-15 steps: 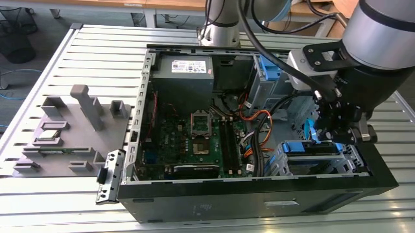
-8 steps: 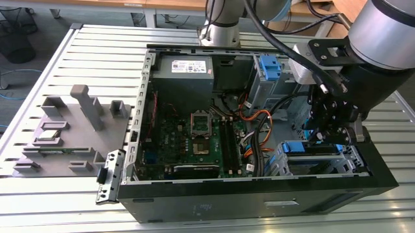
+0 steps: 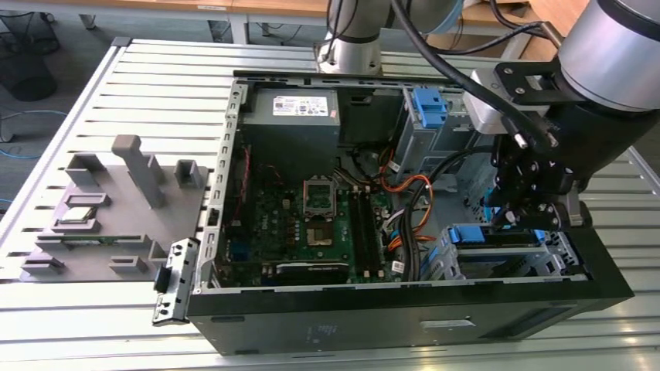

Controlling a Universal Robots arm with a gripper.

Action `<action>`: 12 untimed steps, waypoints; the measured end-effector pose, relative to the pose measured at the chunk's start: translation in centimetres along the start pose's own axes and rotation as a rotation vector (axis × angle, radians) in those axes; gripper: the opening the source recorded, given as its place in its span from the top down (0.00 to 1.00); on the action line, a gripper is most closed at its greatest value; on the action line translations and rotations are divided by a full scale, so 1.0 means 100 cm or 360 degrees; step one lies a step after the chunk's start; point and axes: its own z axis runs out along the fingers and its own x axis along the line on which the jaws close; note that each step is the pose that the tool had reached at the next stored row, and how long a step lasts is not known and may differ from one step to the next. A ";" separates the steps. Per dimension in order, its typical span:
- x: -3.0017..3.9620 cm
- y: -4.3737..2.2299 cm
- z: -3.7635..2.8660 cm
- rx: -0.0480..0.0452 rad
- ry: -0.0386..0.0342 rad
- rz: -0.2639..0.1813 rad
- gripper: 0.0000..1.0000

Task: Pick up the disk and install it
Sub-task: 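Insert the first disk wire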

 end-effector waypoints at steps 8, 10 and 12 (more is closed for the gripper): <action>-0.0001 -0.0114 0.0007 -0.0062 0.0000 0.0004 0.70; 0.0000 -0.0115 0.0007 -0.0066 0.0000 0.0004 0.70; 0.0001 -0.0126 0.0011 -0.0113 0.0000 0.0006 0.70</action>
